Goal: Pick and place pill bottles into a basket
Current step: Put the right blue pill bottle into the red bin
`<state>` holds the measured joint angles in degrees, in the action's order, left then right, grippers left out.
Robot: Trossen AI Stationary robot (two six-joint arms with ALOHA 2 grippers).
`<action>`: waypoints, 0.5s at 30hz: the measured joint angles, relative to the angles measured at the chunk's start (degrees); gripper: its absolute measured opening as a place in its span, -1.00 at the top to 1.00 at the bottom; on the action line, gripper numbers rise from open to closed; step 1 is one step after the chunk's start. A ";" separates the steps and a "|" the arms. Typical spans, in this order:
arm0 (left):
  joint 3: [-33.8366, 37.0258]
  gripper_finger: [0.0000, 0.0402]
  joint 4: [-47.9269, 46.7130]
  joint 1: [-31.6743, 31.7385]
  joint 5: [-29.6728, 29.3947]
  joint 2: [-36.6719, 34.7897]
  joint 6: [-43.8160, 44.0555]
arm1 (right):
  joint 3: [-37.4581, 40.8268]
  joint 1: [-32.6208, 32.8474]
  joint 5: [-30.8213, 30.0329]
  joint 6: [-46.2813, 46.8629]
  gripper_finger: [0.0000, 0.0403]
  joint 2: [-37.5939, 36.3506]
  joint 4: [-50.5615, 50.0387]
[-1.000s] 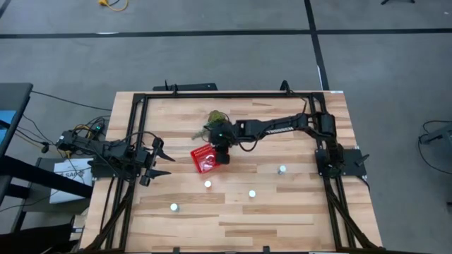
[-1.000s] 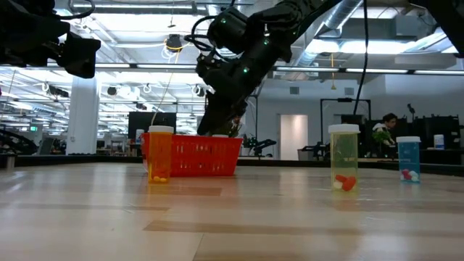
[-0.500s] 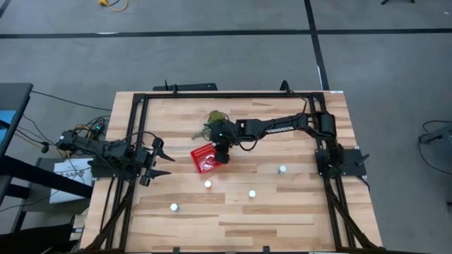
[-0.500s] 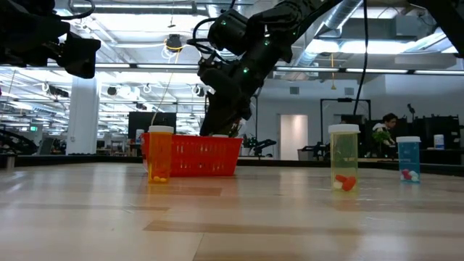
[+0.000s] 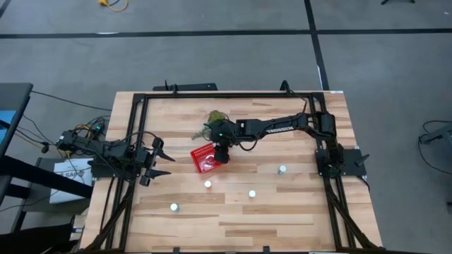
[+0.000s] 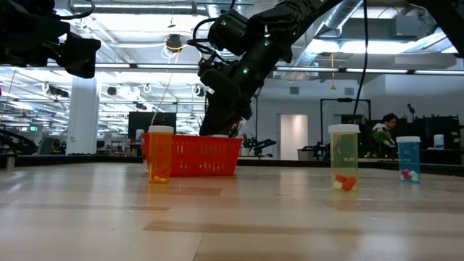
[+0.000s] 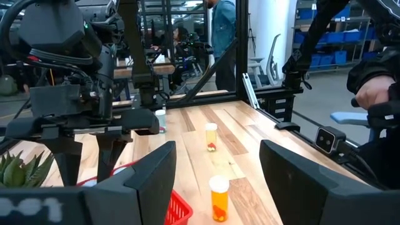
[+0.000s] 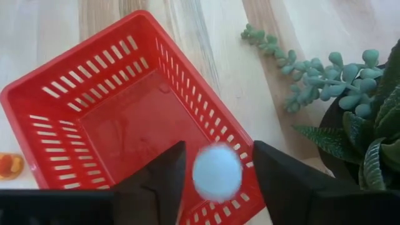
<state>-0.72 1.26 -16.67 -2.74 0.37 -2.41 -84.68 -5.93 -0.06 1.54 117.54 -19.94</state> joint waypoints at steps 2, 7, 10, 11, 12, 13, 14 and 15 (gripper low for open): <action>0.00 -0.10 0.00 -0.01 0.00 0.01 -0.08 | 0.00 0.00 -0.02 0.00 0.00 0.00 0.00; 0.01 -0.10 0.00 0.01 0.00 0.01 0.39 | 0.00 0.07 -0.04 -0.37 -0.15 0.00 0.78; 0.00 -0.10 0.01 0.01 0.00 0.01 -0.08 | 0.09 0.31 -0.06 -1.25 -0.16 -0.88 1.38; 0.01 -0.10 0.01 0.00 0.00 0.01 -0.05 | 0.09 0.56 -0.26 -1.83 -0.16 -1.41 1.74; -0.01 -0.10 0.00 -0.01 0.00 0.00 0.16 | 0.09 0.77 -1.05 -2.49 -0.16 -2.05 1.57; -0.01 -0.10 0.00 0.00 0.00 0.01 0.43 | 0.09 1.19 -1.88 -3.18 -0.15 -2.74 1.09; 0.00 -0.10 0.01 0.00 0.00 -0.01 0.44 | 0.09 1.65 -2.85 -3.99 -0.14 -3.56 0.42; -0.01 -0.10 0.00 0.01 0.00 0.00 0.43 | 0.09 2.21 -3.44 -4.76 -0.13 -4.52 -0.46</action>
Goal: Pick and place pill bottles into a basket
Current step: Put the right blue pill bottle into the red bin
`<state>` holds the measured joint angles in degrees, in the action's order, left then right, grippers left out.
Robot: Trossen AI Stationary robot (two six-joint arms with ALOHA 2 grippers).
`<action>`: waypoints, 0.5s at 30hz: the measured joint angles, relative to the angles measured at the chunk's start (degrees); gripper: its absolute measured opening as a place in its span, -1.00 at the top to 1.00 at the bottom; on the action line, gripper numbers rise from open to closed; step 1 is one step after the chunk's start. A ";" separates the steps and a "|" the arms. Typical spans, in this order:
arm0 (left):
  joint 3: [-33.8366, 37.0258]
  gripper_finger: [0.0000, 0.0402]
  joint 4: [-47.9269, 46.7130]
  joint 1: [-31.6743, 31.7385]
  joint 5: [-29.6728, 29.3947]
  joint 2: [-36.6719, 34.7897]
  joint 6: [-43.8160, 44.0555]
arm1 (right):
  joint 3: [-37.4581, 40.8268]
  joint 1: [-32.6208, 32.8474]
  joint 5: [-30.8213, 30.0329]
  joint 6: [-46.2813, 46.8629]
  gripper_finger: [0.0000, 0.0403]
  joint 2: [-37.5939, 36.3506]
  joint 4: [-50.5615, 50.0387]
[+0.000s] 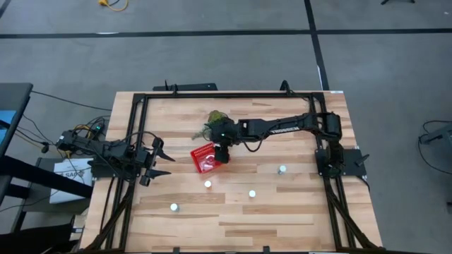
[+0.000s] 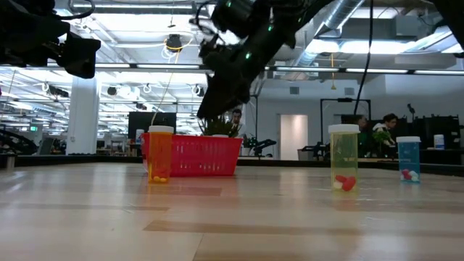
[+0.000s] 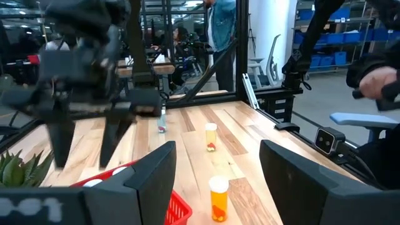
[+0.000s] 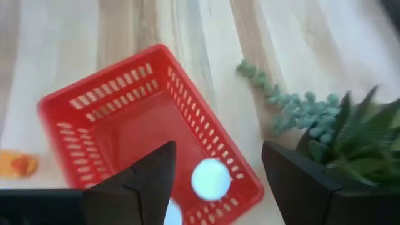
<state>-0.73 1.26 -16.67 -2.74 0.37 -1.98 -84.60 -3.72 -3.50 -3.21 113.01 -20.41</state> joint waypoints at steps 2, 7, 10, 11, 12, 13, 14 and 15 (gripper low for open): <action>0.00 -0.10 0.00 -0.02 0.00 0.01 -0.37 | 0.00 1.40 -0.27 -1.31 -0.11 -2.33 -2.94; 0.01 -0.10 0.00 0.00 0.00 -0.01 -0.20 | -0.07 6.52 -0.30 -2.81 -0.09 -7.60 -13.88; 0.00 -0.10 0.00 -0.02 0.00 -0.01 -0.52 | -0.04 9.83 -0.34 -2.68 -0.09 -10.52 -19.18; 0.00 -0.10 0.00 0.00 0.00 -0.01 -0.49 | -0.07 10.83 -0.38 -2.36 -0.09 -11.36 -20.35; 0.00 -0.10 0.00 -0.02 0.00 -0.01 -0.29 | -0.07 11.81 -0.41 -1.83 -0.09 -12.14 -22.05; 0.01 -0.10 0.02 -0.01 0.00 -0.01 -0.01 | -0.07 12.77 -0.50 -1.14 -0.09 -12.85 -23.88; 0.00 -0.10 0.00 -0.01 0.00 -0.01 0.00 | -0.07 13.60 -0.80 -0.19 -0.08 -13.44 -25.38; 0.00 -0.10 0.00 -0.01 0.00 0.00 0.00 | -0.07 14.42 -1.19 0.87 -0.08 -14.02 -27.09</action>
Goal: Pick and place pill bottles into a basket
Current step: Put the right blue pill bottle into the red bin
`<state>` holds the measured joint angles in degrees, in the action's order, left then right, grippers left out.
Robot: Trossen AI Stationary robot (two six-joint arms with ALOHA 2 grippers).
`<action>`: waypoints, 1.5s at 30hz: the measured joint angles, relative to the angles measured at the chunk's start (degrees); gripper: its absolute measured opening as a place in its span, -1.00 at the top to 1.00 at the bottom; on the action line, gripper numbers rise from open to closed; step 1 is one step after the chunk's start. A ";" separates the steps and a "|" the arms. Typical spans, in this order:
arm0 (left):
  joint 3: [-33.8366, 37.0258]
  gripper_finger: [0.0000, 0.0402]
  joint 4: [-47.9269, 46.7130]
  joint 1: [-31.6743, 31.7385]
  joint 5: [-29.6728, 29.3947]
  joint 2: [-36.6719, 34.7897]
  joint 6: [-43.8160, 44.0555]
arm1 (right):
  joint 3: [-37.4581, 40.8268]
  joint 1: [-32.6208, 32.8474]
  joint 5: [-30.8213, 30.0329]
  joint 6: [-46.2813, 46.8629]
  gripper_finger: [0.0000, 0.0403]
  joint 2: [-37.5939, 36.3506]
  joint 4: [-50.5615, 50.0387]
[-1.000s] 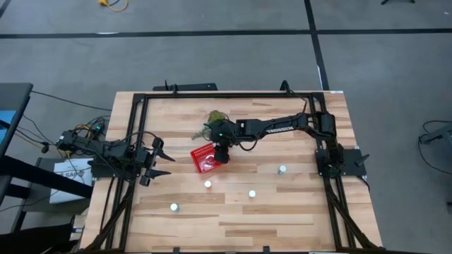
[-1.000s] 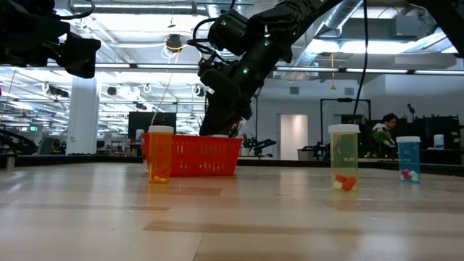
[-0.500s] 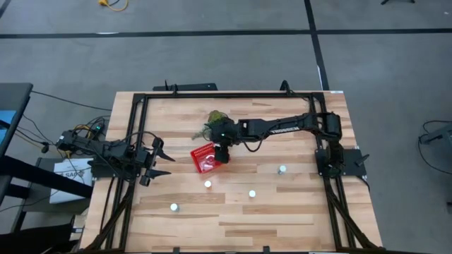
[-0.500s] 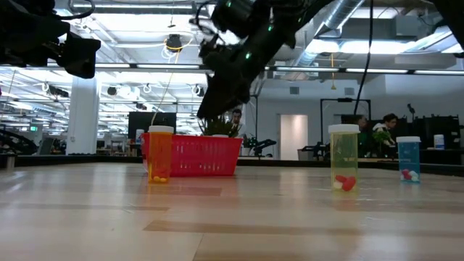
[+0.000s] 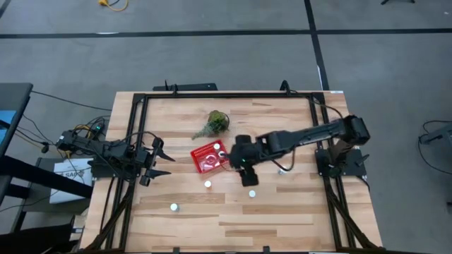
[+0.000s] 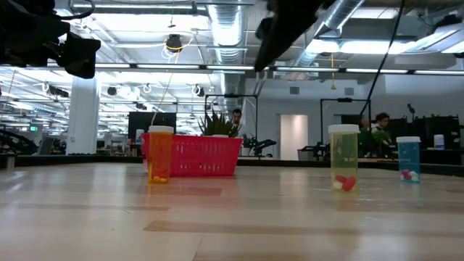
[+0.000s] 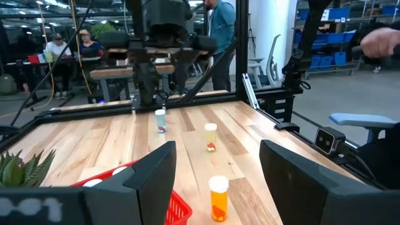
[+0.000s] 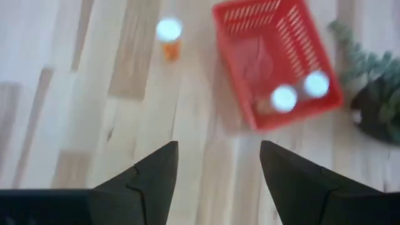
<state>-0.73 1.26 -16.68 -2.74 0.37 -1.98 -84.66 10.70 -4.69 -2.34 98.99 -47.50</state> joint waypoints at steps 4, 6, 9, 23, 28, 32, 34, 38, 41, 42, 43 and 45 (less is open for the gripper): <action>0.01 -0.10 0.00 -0.01 0.00 -0.01 -0.49 | 0.00 3.02 -3.82 6.32 -0.08 -1.39 -9.43; 0.00 -0.10 0.00 0.00 0.00 -0.01 -0.08 | 0.00 4.56 -6.77 10.09 -0.08 -1.59 -14.66; 0.01 -0.10 0.00 0.00 0.00 -0.01 -0.06 | 0.98 6.67 -9.26 14.74 -0.08 -1.69 -19.60; 0.02 -0.10 0.01 -0.01 0.00 0.01 -0.17 | 18.98 10.66 -8.92 30.53 -0.10 -8.41 -21.02; 0.00 -0.10 0.00 -0.01 0.00 0.01 -0.33 | 25.32 10.66 -8.90 35.42 -0.10 -12.40 -19.51; 0.01 -0.10 0.01 0.00 0.00 0.00 -0.17 | 29.73 10.66 -8.11 37.69 -0.10 -14.47 -15.73; 0.00 -0.10 0.01 -0.01 0.00 0.00 -0.52 | 31.08 10.66 -7.51 37.94 -0.10 -15.01 -13.07; 0.00 -0.10 0.02 0.01 0.00 0.01 0.00 | 32.93 10.64 -7.19 37.98 -0.12 -15.10 -9.76; 0.01 -0.10 0.00 0.01 0.00 0.01 -0.40 | 33.90 10.24 -7.20 37.96 -0.12 -14.38 -8.71; 0.01 -0.10 0.00 0.01 0.00 0.01 -0.52 | 34.47 10.06 -7.19 37.96 -0.12 -14.31 -8.26; 0.00 -0.10 0.02 0.00 0.00 -0.01 -0.49 | 35.09 9.76 -7.20 37.96 -0.12 -14.39 -7.88; 0.00 -0.10 0.00 -0.01 0.00 0.01 -0.13 | 36.76 9.06 -7.13 37.95 -0.12 -14.39 -5.51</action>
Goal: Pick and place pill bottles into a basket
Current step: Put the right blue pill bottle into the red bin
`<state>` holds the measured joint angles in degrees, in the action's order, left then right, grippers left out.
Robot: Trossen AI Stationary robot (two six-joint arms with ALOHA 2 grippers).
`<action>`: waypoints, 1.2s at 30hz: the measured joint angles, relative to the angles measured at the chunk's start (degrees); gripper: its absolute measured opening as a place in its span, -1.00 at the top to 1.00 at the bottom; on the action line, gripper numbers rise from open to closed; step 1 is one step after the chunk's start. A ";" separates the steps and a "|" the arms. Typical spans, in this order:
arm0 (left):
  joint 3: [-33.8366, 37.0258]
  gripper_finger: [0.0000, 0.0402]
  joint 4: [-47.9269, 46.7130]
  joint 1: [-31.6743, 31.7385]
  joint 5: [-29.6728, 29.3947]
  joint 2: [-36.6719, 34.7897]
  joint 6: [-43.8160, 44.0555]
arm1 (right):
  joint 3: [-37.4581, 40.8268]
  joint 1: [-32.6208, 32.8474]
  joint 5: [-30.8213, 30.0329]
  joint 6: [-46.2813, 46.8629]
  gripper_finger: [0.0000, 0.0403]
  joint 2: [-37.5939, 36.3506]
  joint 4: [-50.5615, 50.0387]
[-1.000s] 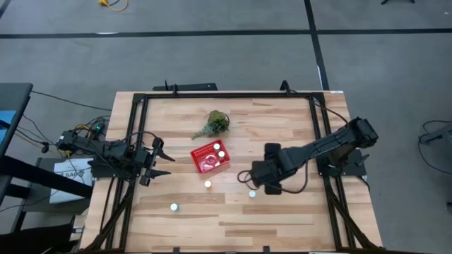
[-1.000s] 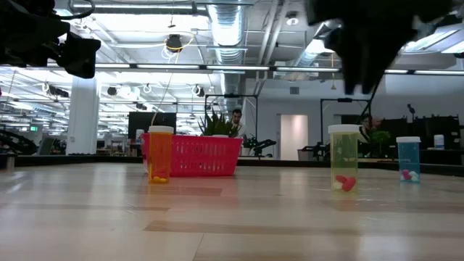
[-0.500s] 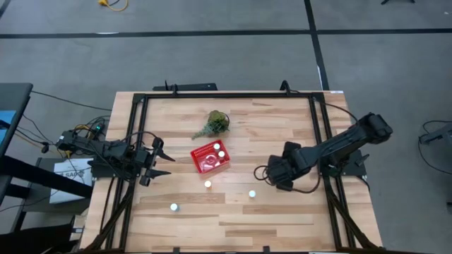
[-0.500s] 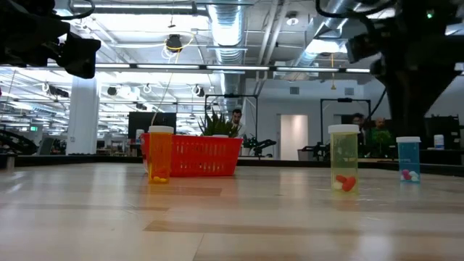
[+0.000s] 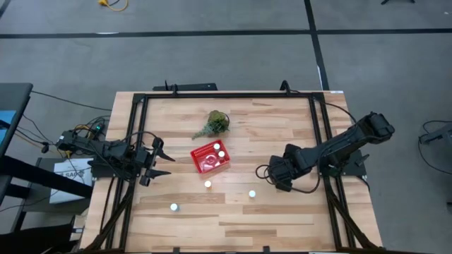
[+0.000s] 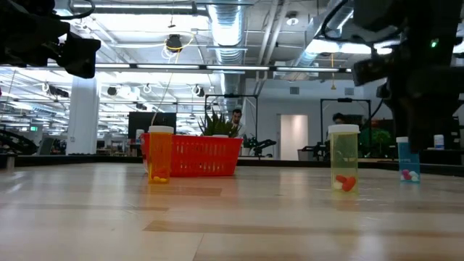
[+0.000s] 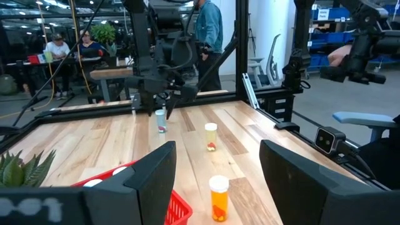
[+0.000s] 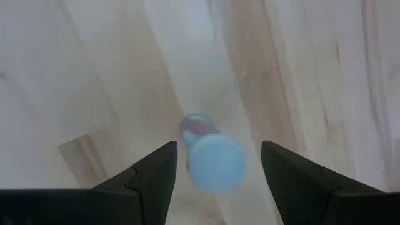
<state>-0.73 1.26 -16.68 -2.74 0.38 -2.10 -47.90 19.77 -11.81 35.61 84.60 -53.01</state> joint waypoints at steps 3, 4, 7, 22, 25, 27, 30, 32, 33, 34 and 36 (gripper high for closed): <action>0.02 -0.10 0.00 0.00 0.00 -0.02 0.06 | 1.31 -0.90 0.10 -0.12 -0.12 0.04 2.31; 0.01 -0.10 0.00 0.01 0.00 -0.02 -0.19 | 1.45 -1.16 0.10 -0.65 -0.11 0.04 2.66; 0.00 -0.10 0.02 0.01 0.00 -0.02 -0.30 | 1.51 -1.54 0.21 -1.11 -0.05 0.04 2.57; 0.02 -0.10 0.00 0.00 0.00 0.00 -0.38 | -2.09 -1.53 1.38 -3.52 0.49 0.04 2.60; 0.01 -0.10 0.02 0.00 0.00 -0.02 -0.01 | -5.23 -1.55 1.33 -4.69 0.43 0.04 2.47; 0.01 -0.10 0.00 0.00 0.00 -0.02 0.14 | -7.92 -1.54 1.30 -5.78 0.41 0.04 2.54; 0.01 -0.10 0.02 0.01 0.00 -0.02 -0.40 | -12.50 -1.53 0.12 -8.46 0.44 0.04 3.27; 0.02 -0.10 0.02 0.01 0.00 -0.01 -0.33 | -15.53 -1.55 -1.66 -11.26 0.48 0.04 5.05; 0.01 -0.10 0.02 0.00 0.00 -0.02 -0.06 | -16.92 -1.69 -2.41 -12.99 0.49 0.04 6.35; 0.00 -0.10 0.02 0.01 0.00 -0.01 0.13 | -18.27 -1.91 -3.15 -14.73 0.49 0.04 7.64; 0.00 -0.10 0.00 0.01 0.00 -0.01 0.14 | -20.41 -2.80 -3.61 -18.13 0.48 0.01 10.63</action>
<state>-0.73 1.26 -16.67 -2.74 0.37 -1.96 -68.31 16.97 -15.42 17.48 84.62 -42.38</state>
